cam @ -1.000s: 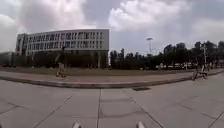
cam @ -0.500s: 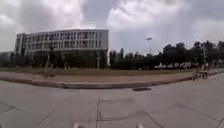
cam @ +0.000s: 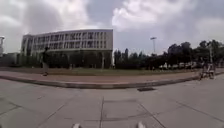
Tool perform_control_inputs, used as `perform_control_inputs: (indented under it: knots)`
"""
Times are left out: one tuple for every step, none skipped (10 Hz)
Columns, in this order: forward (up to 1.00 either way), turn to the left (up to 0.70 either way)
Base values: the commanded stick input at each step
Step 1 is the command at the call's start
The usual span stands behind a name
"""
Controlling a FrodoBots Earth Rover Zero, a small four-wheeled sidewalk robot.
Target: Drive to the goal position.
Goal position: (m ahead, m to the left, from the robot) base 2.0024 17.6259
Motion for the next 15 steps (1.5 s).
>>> perform_control_inputs:
  knots:
    - [0.0,0.6]
    - [0.0,0.6]
    - [0.0,0.6]
    - [0.0,0.6]
    - [0.0,0.6]
    - [0.0,0.6]
    - [0.0,0.6]
    - [0.0,0.6]
    - [0.0,0.6]
    - [0.0,0.6]
    - [0.0,0.6]
    - [0.0,0.6]
    - [0.0,0.6]
    - [0.0,0.6]
    - [0.0,0.6]
